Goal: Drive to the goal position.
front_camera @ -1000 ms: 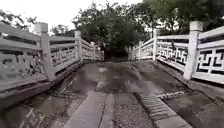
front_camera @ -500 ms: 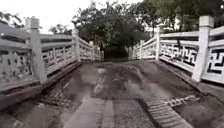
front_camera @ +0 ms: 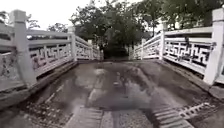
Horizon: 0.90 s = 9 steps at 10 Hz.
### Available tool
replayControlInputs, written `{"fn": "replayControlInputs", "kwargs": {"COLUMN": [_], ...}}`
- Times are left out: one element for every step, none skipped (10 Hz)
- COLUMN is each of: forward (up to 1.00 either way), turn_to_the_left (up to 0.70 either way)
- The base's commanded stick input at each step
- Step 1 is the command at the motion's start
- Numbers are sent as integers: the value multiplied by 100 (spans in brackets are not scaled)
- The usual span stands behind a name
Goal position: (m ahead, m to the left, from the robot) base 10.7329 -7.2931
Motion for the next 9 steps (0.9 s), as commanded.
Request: {"fn": "replayControlInputs", "kwargs": {"forward": [63, 63, 63, 63, 63, 63, 63, 63, 63], "turn_to_the_left": [2, 2, 2, 2, 2, 2, 2, 2, 2]}}
